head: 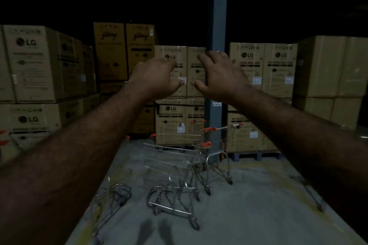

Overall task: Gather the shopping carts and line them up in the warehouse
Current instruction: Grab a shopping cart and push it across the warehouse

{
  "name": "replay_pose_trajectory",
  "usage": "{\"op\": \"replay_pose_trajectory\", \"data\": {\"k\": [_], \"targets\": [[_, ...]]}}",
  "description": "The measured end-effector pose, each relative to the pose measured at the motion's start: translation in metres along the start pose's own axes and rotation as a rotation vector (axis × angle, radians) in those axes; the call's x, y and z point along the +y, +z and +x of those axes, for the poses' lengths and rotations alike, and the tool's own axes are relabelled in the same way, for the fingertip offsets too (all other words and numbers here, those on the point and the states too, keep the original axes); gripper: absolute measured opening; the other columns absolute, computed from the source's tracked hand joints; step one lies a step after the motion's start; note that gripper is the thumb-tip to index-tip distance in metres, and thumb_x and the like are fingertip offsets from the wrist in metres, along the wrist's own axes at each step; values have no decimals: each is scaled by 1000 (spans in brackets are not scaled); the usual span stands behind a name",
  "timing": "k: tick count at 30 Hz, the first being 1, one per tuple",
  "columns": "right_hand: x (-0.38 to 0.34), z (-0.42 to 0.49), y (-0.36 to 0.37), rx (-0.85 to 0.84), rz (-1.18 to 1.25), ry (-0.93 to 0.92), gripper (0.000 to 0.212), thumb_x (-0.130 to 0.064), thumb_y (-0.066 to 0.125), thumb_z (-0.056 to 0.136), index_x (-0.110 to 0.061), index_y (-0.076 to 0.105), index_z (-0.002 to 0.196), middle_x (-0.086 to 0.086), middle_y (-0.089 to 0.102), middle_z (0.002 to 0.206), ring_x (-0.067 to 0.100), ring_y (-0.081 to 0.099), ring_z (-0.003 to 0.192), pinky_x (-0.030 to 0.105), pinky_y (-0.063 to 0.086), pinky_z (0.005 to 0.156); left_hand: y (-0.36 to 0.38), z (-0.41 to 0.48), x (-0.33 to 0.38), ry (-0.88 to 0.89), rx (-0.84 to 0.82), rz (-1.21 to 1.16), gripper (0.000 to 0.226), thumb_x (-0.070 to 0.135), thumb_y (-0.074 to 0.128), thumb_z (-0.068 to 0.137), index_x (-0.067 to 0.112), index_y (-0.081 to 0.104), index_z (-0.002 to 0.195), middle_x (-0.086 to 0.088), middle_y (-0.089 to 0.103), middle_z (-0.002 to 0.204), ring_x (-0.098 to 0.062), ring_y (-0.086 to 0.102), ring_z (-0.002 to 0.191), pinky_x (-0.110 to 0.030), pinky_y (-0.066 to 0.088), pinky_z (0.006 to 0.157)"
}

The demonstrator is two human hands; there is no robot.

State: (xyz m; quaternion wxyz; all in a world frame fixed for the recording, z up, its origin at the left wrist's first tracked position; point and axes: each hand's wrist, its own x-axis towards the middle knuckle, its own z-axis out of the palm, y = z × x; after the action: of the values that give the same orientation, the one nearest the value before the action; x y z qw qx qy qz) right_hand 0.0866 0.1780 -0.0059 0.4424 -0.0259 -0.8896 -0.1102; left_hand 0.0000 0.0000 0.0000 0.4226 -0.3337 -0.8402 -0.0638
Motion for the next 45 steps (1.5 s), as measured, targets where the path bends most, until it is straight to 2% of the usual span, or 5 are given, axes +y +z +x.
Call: {"op": "replay_pose_trajectory", "data": {"k": [7,13,21,27,45], "targets": [[-10,58,110,-71,-34,-13,76,-57,54,89,-24,26,151,7,32,155,30,31,141,60,30,110,86,31,-66,-16,-86,18,65,58,51,93,20,43,144,-7,47,147,-28,43,134,-51,40,105],[-49,141,222,-138,36,-55,75,-57,56,88,-25,28,150,7,37,151,30,35,138,56,32,106,164,67,-168,-33,-159,17,56,57,52,92,19,56,132,-8,58,126,-29,54,113,-43,51,84],[-108,216,360,-239,155,-153,76,-58,53,90,-23,27,152,9,34,154,31,32,140,59,34,108,268,81,-270,-130,-305,110,59,58,54,90,18,56,132,-8,56,136,-32,53,120,-47,51,91],[-138,272,472,-306,246,-258,71,-56,55,89,-21,36,148,10,44,146,31,39,134,54,36,106,348,106,-339,-232,-412,163,52,59,53,90,23,60,128,-10,67,117,-30,62,106,-31,44,75],[-286,403,755,-531,729,-504,66,-62,57,78,-23,58,130,8,62,126,30,59,112,41,54,87,538,109,-540,-594,-730,303,39,53,56,92,23,70,112,-3,71,110,-22,64,97,-31,53,79]]}}
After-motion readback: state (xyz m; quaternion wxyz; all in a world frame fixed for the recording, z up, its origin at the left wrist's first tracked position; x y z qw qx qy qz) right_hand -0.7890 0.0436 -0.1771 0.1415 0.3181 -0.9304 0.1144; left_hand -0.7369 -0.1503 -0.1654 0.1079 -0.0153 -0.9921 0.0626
